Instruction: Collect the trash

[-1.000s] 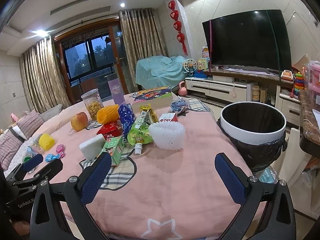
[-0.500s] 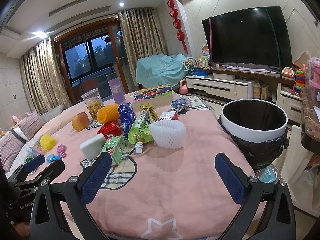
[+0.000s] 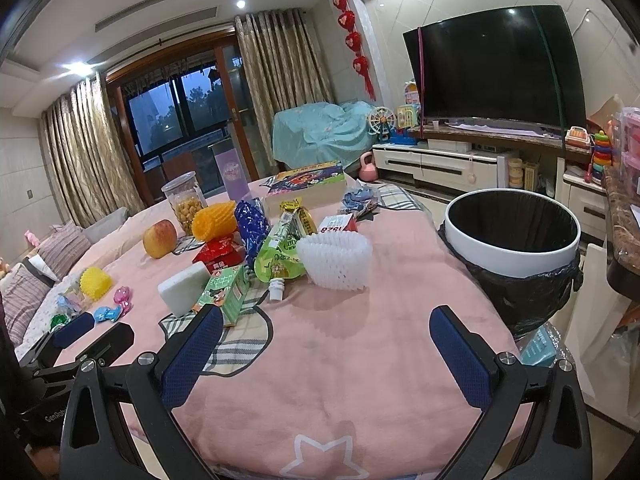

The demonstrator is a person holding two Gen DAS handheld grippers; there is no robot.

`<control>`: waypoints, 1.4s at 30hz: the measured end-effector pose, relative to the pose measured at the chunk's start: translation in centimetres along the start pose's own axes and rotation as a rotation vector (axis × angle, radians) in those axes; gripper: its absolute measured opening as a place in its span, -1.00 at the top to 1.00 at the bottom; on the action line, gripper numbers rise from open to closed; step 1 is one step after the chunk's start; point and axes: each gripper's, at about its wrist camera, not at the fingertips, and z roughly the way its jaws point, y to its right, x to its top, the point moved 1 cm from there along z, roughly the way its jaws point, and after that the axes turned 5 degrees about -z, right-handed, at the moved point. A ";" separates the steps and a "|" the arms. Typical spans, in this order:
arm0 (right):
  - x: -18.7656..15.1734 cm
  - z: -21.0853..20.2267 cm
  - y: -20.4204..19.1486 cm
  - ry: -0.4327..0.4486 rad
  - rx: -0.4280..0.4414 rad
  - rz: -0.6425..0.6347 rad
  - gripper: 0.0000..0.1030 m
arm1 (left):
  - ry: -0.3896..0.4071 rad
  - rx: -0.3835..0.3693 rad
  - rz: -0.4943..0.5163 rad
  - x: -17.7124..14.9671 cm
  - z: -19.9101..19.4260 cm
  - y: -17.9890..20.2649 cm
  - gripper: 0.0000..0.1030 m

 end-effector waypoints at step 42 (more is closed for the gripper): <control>3.1 13.2 4.4 -0.265 0.100 -0.004 -0.99 | -0.323 0.063 -0.081 1.5 14.8 1.3 -0.92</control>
